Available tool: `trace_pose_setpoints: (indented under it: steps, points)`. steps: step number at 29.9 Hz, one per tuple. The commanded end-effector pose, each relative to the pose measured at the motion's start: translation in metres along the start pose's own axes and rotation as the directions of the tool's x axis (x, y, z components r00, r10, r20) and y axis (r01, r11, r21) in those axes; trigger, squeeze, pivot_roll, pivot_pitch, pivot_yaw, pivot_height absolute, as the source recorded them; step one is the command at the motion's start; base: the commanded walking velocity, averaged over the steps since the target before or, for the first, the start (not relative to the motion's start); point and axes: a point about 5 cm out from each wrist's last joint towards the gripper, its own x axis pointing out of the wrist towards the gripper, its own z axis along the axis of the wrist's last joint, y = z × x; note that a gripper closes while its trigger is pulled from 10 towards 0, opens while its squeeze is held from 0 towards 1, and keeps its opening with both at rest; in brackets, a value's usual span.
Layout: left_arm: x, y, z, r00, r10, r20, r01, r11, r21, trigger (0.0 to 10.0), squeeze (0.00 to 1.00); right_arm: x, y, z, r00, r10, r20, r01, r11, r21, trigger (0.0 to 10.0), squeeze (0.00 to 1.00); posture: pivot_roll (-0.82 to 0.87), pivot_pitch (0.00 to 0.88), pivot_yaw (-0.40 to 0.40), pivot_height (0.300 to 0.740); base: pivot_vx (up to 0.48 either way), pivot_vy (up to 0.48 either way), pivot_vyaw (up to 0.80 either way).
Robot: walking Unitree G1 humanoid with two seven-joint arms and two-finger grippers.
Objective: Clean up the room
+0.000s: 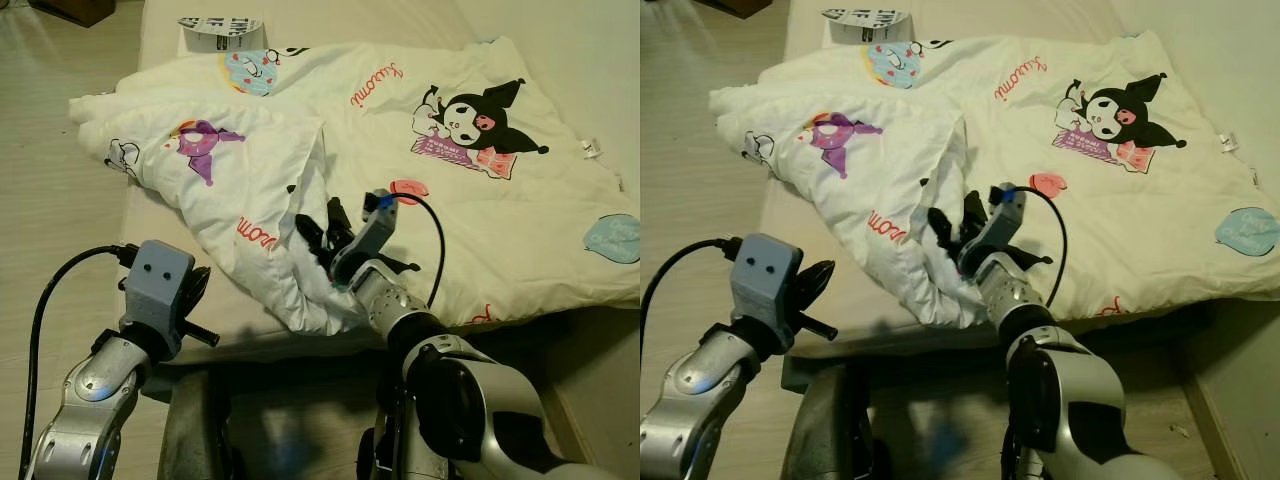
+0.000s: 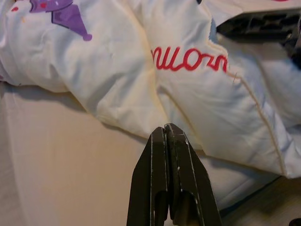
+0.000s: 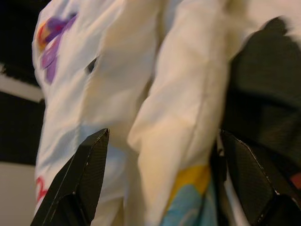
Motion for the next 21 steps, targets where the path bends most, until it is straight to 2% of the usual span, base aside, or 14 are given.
trace_pose_setpoints:
  steps: [1,2,3,6,7,17,20,21]
  points:
    - [-0.004,0.002,-0.005,1.0,0.001,-0.03,-0.001,1.0,0.002,10.0,0.0,-0.003,0.0,-0.021,0.997,0.016,-0.082,-0.018,1.0,-0.019,10.0,1.0,0.2,0.377,-0.005,0.541,0.0,0.0,0.0]
    - [-0.004,0.002,-0.005,1.0,0.001,-0.031,-0.001,1.0,0.003,10.0,0.0,-0.003,0.001,-0.024,0.995,0.02,-0.095,-0.023,0.999,-0.032,10.0,1.0,0.2,0.377,-0.005,0.541,0.0,0.0,0.0]
    - [-0.003,0.002,-0.005,1.0,0.001,-0.031,-0.001,1.0,0.003,10.0,0.0,-0.004,0.0,-0.025,0.995,0.003,-0.099,-0.009,0.998,-0.055,6.5,0.52,0.2,0.378,-0.006,0.541,0.0,0.0,0.0]
    - [-0.003,0.002,-0.005,1.0,0.002,-0.031,-0.002,1.0,0.003,10.0,0.0,-0.004,-0.002,-0.025,0.995,-0.016,-0.098,0.009,0.997,-0.075,6.5,0.52,0.2,0.378,-0.006,0.541,0.0,0.0,0.0]
    - [-0.003,0.002,-0.005,1.0,0.003,-0.031,-0.003,1.0,0.004,10.0,0.0,-0.005,-0.004,-0.023,0.996,-0.028,-0.086,0.022,0.997,-0.074,0.0,0.0,0.2,0.379,-0.006,0.541,0.0,0.0,0.0]
    - [-0.003,0.003,-0.006,0.999,0.008,-0.032,-0.008,1.0,0.005,10.0,0.0,-0.003,-0.005,-0.011,0.999,-0.04,-0.02,0.039,0.998,-0.047,0.0,0.0,0.2,0.38,-0.007,0.541,0.0,0.0,0.0]
    - [-0.003,0.003,-0.006,0.999,0.01,-0.03,-0.01,1.0,0.004,10.0,0.0,-0.001,0.0,-0.009,1.0,-0.007,-0.006,0.007,0.999,-0.047,0.0,0.0,0.2,0.38,-0.007,0.541,0.0,0.0,0.0]
    - [-0.003,0.003,-0.006,0.999,0.01,-0.03,-0.01,1.0,0.004,10.0,0.0,0.0,0.006,-0.01,0.999,0.033,-0.011,-0.034,0.996,-0.087,0.0,0.0,0.2,0.38,-0.007,0.541,0.0,0.0,0.0]
